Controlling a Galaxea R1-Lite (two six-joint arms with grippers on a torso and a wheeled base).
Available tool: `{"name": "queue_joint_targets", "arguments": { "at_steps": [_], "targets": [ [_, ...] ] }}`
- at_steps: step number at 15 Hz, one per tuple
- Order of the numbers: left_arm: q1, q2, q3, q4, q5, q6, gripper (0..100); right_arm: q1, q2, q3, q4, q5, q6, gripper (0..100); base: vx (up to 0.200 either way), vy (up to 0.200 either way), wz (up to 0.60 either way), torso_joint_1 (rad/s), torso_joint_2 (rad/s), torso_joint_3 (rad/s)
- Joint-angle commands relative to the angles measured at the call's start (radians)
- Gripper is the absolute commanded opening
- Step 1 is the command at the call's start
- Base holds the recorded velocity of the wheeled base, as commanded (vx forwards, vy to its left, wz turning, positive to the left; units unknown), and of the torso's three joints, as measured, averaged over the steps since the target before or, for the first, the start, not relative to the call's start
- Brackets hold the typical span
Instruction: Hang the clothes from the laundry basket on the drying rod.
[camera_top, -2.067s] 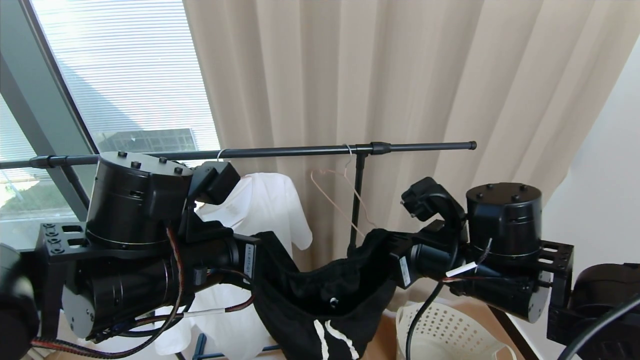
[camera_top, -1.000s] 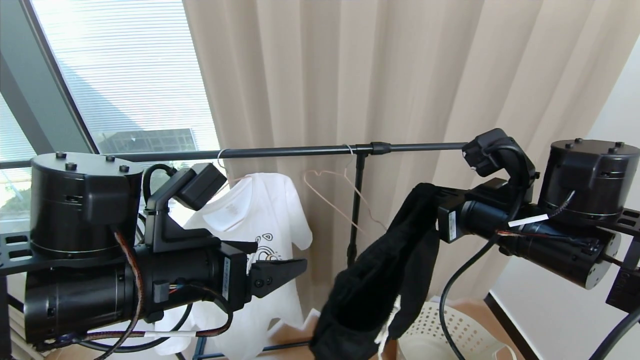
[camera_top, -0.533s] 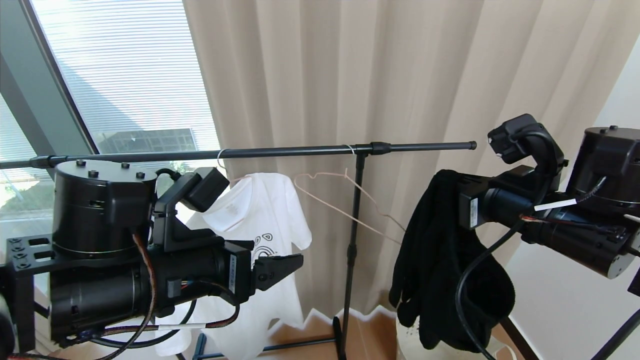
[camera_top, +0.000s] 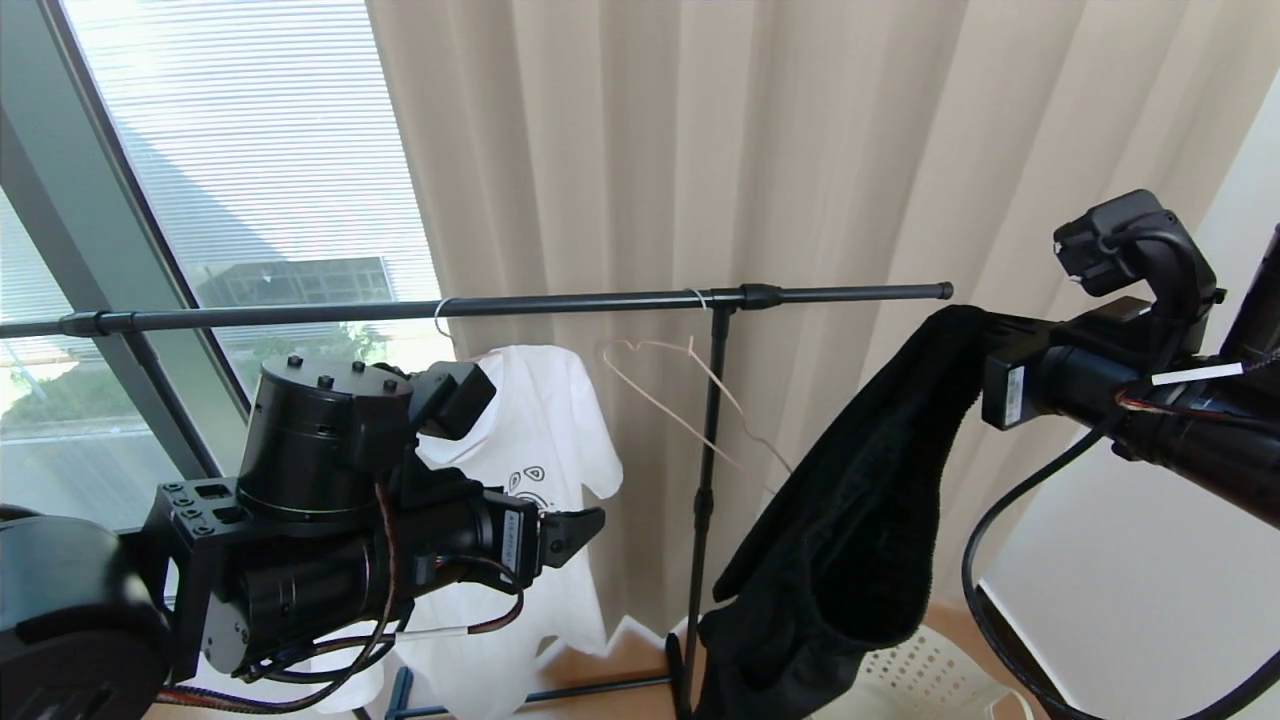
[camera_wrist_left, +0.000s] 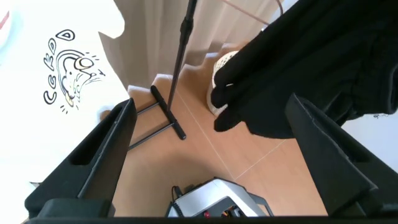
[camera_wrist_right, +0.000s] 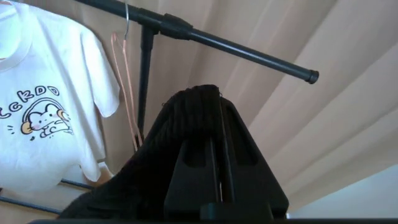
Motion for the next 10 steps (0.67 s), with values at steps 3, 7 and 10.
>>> {"name": "queue_joint_targets", "arguments": {
  "at_steps": [3, 7, 10],
  "targets": [
    [0.0, 0.009, 0.002, 0.0, 0.001, -0.001, 100, -0.126, -0.027, 0.005, 0.119, 0.0, -0.132, 0, 0.0, 0.0, 0.0, 0.0, 0.0, 0.0],
    [0.0, 0.009, 0.002, 0.0, 0.001, 0.001, 100, -0.14, -0.038, 0.033, 0.192, 0.001, -0.233, 0, 0.0, 0.0, 0.0, 0.0, 0.0, 0.0],
    [0.0, 0.009, 0.0, 0.0, 0.001, 0.001, 100, -0.14, -0.038, 0.033, 0.188, 0.001, -0.233, 0, 0.0, -0.2, 0.0, -0.006, 0.0, 0.001]
  ]
}}
